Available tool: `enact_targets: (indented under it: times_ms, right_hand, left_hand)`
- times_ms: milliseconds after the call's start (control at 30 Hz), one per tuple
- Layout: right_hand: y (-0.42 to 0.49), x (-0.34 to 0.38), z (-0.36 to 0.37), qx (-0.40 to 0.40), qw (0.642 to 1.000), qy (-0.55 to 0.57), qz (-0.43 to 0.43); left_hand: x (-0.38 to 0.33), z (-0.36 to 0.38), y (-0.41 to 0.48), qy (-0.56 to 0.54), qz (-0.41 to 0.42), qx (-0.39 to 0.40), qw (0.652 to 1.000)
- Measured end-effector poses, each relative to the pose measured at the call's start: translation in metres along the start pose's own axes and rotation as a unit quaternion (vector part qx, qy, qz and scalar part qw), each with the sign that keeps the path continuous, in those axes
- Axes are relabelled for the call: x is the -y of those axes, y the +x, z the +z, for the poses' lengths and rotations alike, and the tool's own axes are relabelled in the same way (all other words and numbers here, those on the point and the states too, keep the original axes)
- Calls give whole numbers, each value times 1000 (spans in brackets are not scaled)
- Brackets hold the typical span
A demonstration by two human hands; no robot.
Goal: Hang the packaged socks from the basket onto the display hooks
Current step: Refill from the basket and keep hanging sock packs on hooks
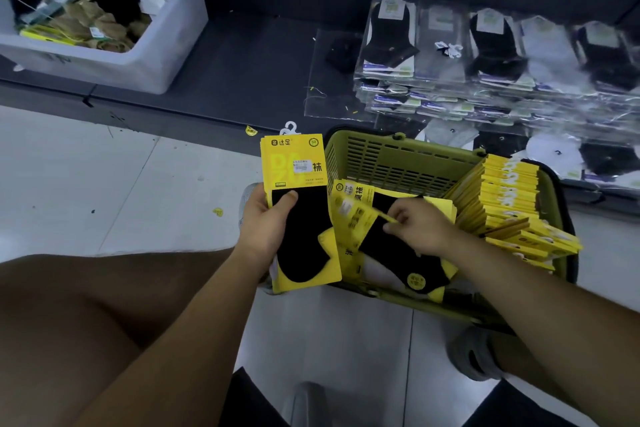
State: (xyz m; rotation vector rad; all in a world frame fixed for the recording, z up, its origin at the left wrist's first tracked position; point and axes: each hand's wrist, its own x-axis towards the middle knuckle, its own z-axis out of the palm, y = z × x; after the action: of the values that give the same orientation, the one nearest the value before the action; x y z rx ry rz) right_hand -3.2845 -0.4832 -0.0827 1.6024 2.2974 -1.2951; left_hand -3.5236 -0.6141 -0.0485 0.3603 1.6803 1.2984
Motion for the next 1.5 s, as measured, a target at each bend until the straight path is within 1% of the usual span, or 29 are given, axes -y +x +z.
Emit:
enact_targets:
  times_ms: [67,100,167,233,300,367,400,433,467,500,600,667,700,767,833,933,1067,1200,1267,1300,1367,1433,1500]
  right_hand:
    - [3,8,-22,-51,994,91,39]
    - [3,13,-33,-77,984,151,53]
    - [1,25,-49,-111,954,272,65]
    - [-4,42,-55,-110,918,378,54]
    - [-9,58,-49,-80,885,457,44]
    - [-13,73,-33,-52,875,480,43]
    - [-16,79,-22,-47,880,471,44]
    - [-17,83,-12,-53,895,441,43]
    - [-18,86,-4,-67,915,396,31]
    - [-18,87,3,-81,934,349,10]
    - [-16,76,7,-100,965,237,-49]
    - [-13,58,0,-107,986,113,-67]
    - [-10,46,-2,-89,992,51,-69]
    - [-8,21,-1,-19,998,-40,-52]
    - [-9,0,8,38,995,-90,-32]
    - [-11,-13,22,61,986,-148,-37]
    - [-11,-18,34,40,981,-186,-32]
    - [-8,-12,40,5,975,-218,-34]
    - [-6,-9,37,31,977,-210,-34]
    - [-5,-7,34,57,979,-191,-34]
    - [-4,-5,24,93,989,-111,-33]
    - [-2,1,6,83,996,-28,-19]
    - [-1,11,-19,50,998,29,12]
  left_hand:
    - [-3,-1,-2,-6,3,-6,1000]
    - [-5,0,-3,-12,4,-8,1000]
    - [-7,2,-5,-15,3,-14,1000]
    - [-8,6,-7,-15,2,-2,1000]
    - [-9,11,-9,-46,-8,19,999]
    - [-8,16,-10,-83,-25,63,994]
    - [-6,19,-11,-92,-28,91,991]
    - [-4,22,-13,-90,-24,111,989]
    - [-3,25,-14,-74,-14,114,991]
    - [-2,27,-16,-54,-6,108,993]
    - [2,22,-12,-40,-3,84,996]
    - [0,12,-7,-54,-14,70,996]
    - [-2,6,-5,-65,-20,66,995]
    - [-6,-4,-3,-74,-16,64,995]
    - [-7,-10,-2,-63,-7,62,996]
    - [-4,-11,-1,-46,-4,74,996]
    - [1,-8,-2,-28,-25,76,996]
    - [4,-8,0,-16,-28,82,996]
    - [4,-8,1,-18,-34,80,996]
    - [4,-8,1,-19,-36,81,996]
    - [4,-9,1,-24,-40,77,996]
    - [3,-8,1,-30,-39,65,997]
    - [1,-7,-1,-32,-39,56,997]
